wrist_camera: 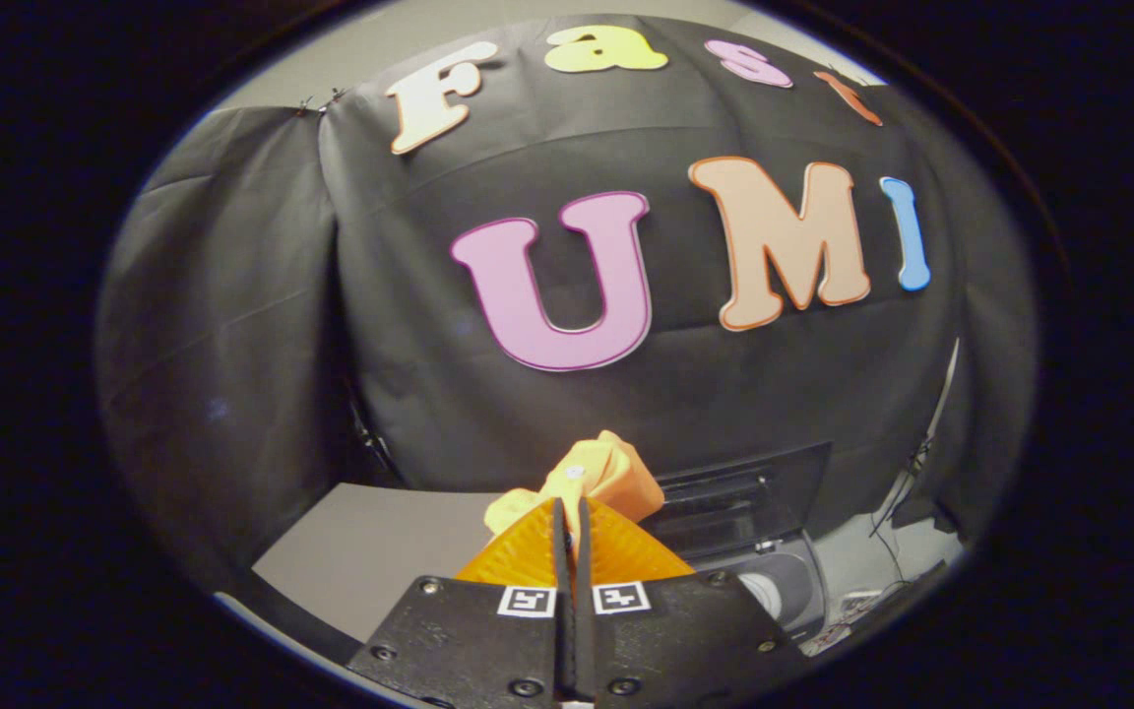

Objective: Put the clothes into the washing machine and then close the washing machine lid.

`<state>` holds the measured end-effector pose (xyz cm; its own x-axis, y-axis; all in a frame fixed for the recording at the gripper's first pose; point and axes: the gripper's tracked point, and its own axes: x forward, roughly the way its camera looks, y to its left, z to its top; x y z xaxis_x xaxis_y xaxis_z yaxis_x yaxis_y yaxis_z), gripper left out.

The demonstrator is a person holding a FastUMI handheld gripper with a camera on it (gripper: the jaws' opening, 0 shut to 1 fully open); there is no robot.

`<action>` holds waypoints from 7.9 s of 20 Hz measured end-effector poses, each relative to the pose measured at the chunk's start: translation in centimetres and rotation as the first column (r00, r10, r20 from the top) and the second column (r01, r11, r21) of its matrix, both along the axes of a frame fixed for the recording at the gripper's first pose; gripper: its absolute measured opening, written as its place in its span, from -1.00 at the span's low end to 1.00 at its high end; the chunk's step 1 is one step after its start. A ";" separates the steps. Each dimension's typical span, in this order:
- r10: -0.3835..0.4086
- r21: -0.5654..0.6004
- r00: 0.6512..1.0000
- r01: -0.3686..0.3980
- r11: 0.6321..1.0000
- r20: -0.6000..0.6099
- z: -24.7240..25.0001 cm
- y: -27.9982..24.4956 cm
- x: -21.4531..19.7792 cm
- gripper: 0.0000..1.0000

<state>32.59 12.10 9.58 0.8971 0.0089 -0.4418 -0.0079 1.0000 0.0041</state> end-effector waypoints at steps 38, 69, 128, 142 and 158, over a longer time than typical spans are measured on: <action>-0.348 -0.033 0.794 0.384 0.923 -0.498 -38.3 -16.7 -3.0 0.98; -0.120 -0.109 0.953 0.156 0.982 0.278 -1.5 -11.1 1.6 0.94; -0.054 -0.213 0.929 0.140 0.967 0.365 -10.1 -10.3 7.4 0.95; -0.049 -0.207 0.914 0.143 0.968 0.402 -10.1 -10.4 5.6 0.97; -0.006 -0.196 0.917 0.091 0.976 0.398 -10.5 -10.5 4.4 0.99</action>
<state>36.96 1.62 -0.93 0.9950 -0.0916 -0.0409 0.0819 0.9774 -0.1951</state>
